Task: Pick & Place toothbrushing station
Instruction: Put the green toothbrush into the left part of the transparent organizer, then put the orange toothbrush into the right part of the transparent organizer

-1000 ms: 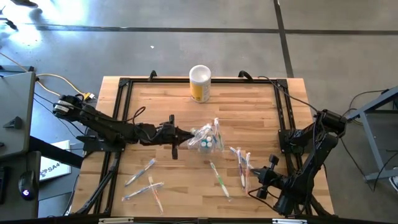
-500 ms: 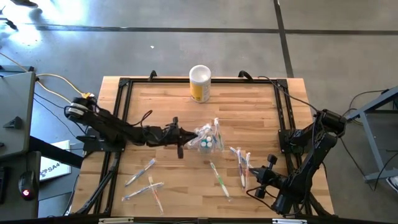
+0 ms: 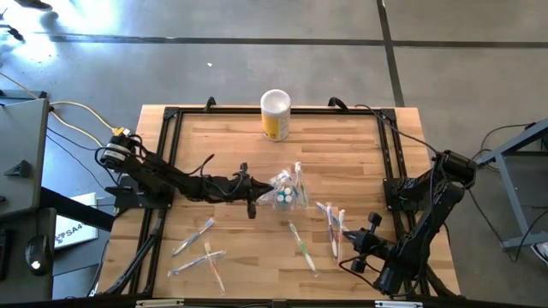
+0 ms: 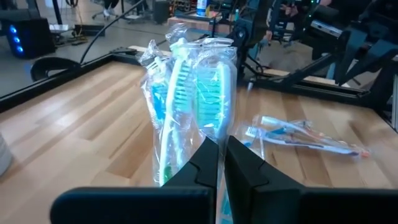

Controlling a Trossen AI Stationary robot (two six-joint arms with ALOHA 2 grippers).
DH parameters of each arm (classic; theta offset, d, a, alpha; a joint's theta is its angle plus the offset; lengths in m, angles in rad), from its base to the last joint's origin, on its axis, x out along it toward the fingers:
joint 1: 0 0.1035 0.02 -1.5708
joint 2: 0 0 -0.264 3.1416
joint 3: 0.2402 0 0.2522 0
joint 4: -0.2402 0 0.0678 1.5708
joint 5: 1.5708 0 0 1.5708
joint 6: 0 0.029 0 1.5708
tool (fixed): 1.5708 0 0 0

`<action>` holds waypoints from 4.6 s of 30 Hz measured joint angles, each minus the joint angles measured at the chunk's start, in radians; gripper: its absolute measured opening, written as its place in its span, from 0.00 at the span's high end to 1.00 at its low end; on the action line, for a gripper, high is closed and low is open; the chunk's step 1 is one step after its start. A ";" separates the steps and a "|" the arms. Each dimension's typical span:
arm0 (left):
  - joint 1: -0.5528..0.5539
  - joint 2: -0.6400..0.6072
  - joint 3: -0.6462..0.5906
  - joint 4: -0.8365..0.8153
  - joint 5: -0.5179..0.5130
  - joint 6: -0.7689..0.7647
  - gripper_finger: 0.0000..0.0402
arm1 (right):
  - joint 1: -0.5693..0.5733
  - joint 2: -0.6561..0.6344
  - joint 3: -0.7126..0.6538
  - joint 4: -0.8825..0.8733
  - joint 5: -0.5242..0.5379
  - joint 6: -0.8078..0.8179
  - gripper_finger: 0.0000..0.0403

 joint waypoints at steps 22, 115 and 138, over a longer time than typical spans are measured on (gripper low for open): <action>0.000 -0.065 0.001 0.020 0.019 -0.014 0.50 | -0.001 0.000 0.000 0.012 -0.057 0.004 0.99; -0.230 -0.284 0.002 -0.441 0.027 -0.042 0.50 | -0.551 -0.002 -0.111 0.278 -0.740 -0.024 0.65; -0.230 -0.283 0.002 -0.460 0.026 -0.051 0.50 | -0.508 0.000 -0.156 0.296 -0.732 0.055 0.68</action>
